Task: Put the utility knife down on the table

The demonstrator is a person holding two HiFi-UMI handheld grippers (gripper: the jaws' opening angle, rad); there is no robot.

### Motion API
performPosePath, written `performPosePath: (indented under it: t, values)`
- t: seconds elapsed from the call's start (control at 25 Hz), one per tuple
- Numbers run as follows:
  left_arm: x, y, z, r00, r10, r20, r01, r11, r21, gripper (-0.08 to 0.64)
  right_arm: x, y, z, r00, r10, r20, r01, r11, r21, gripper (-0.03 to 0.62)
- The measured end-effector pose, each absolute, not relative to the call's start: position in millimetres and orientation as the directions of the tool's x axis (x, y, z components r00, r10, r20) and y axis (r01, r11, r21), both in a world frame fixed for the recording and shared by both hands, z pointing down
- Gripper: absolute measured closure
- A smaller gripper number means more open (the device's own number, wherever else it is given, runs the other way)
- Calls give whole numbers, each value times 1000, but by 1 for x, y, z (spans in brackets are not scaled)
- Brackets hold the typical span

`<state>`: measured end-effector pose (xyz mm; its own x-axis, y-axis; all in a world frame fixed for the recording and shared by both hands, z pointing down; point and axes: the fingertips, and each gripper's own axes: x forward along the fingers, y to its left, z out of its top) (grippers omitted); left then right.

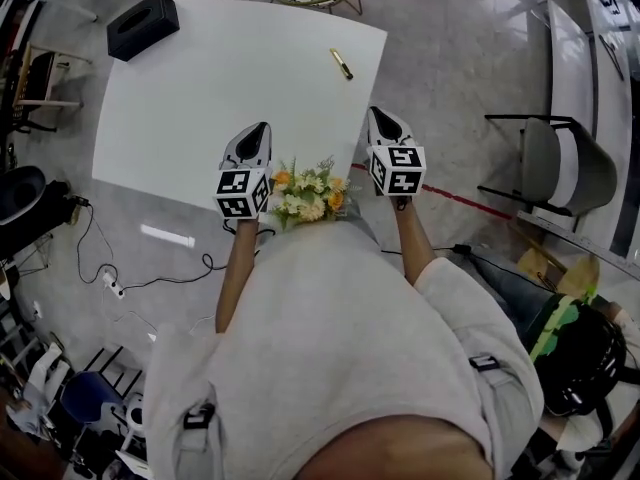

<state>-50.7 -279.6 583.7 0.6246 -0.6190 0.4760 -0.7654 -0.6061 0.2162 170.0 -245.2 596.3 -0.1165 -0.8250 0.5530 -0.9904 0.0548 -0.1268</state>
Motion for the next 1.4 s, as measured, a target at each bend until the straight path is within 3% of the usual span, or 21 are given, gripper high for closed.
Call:
performPosePath:
  t: [1.4]
  values:
    - [-96, -229, 493, 648, -707, 284, -756, -640, 133, 538, 134, -161, 492, -55, -941, 334, -998, 49, -28, 561]
